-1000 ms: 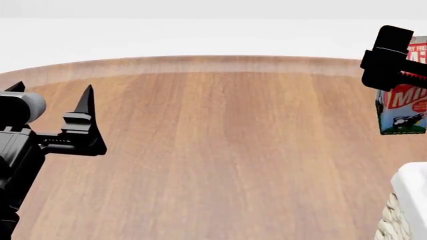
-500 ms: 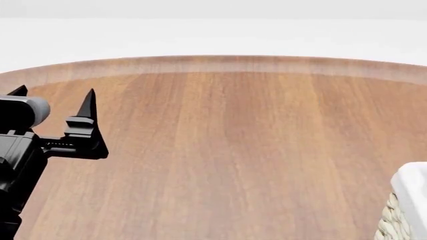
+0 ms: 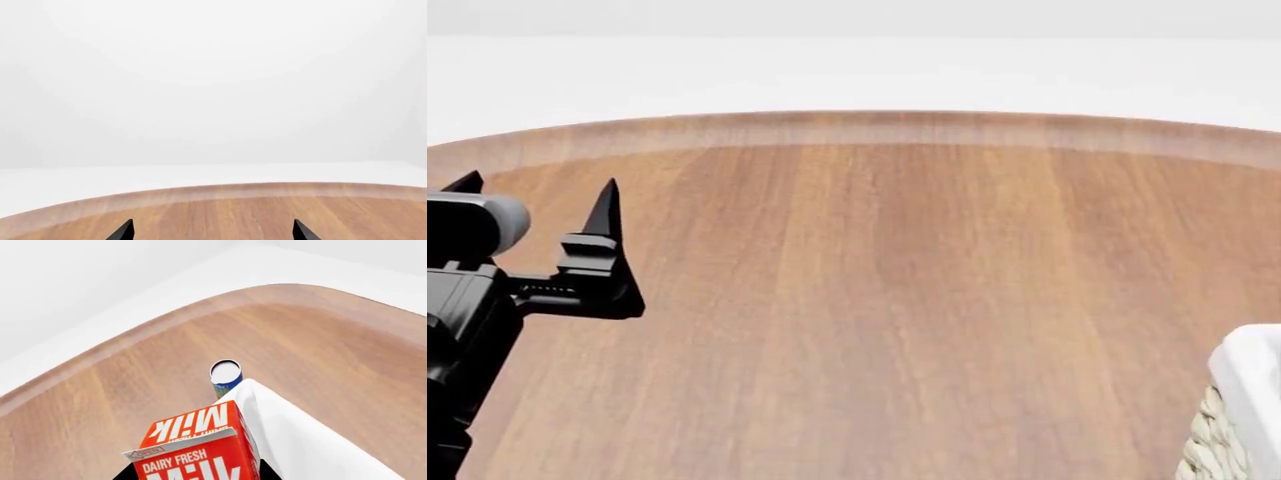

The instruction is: Pick the milk and place it in the basket.

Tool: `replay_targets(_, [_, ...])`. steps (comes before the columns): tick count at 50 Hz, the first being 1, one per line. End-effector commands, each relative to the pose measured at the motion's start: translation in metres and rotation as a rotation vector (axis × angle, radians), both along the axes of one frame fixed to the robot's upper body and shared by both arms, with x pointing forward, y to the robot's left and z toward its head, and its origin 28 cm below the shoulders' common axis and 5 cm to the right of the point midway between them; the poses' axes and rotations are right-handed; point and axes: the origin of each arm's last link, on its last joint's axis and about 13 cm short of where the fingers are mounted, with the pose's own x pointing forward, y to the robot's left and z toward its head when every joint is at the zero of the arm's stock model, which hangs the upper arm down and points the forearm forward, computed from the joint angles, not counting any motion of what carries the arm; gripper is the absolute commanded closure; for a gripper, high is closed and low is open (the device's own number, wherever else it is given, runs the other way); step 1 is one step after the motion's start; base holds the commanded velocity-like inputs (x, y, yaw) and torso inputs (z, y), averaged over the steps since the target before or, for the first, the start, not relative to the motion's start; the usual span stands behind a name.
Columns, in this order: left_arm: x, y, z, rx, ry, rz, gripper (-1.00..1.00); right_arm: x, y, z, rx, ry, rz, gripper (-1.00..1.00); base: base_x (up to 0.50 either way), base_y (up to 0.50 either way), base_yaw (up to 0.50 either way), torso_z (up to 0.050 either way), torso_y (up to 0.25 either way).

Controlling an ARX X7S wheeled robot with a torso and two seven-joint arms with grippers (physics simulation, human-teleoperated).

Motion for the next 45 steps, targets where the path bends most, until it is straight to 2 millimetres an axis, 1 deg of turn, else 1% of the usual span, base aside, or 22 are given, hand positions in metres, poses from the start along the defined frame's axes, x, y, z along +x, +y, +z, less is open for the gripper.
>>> replay_targets(1, [0.0, -0.001, -0.001, 0.003, 0.001, 0.0, -1.0, -0.004, -0.007, -0.01, 0.015, -0.025, -0.012, 1.0, 0.0, 0.0, 0.0, 0.0, 0.01])
replay_targets(16, [0.0, -0.001, -0.002, 0.007, 0.002, -0.001, -1.0, -0.002, -0.015, -0.043, 0.065, -0.01, -0.013, 1.0, 0.0, 0.0, 0.0, 0.001, 0.001])
replay_targets(32, [0.001, 0.0, -0.002, 0.01, 0.003, 0.001, -1.0, 0.002, -0.019, -0.069, 0.106, 0.018, -0.019, 1.0, 0.0, 0.0, 0.0, 0.001, 0.001])
replay_targets(40, [0.001, 0.0, -0.002, 0.01, 0.002, 0.004, -1.0, 0.002, -0.02, -0.069, 0.134, 0.006, -0.011, 1.0, 0.0, 0.0, 0.0, 0.0, 0.001])
replay_targets(41, [0.001, 0.0, -0.002, 0.01, 0.002, 0.004, -1.0, 0.002, -0.02, -0.069, 0.132, 0.007, -0.012, -1.0, 0.0, 0.0, 0.0, 0.0, 0.0])
replay_targets(45, [0.0, 0.0, -0.002, 0.011, 0.003, 0.003, -1.0, 0.0, -0.021, -0.069, 0.134, 0.004, -0.017, -1.0, 0.0, 0.0, 0.0, 0.0, 0.0])
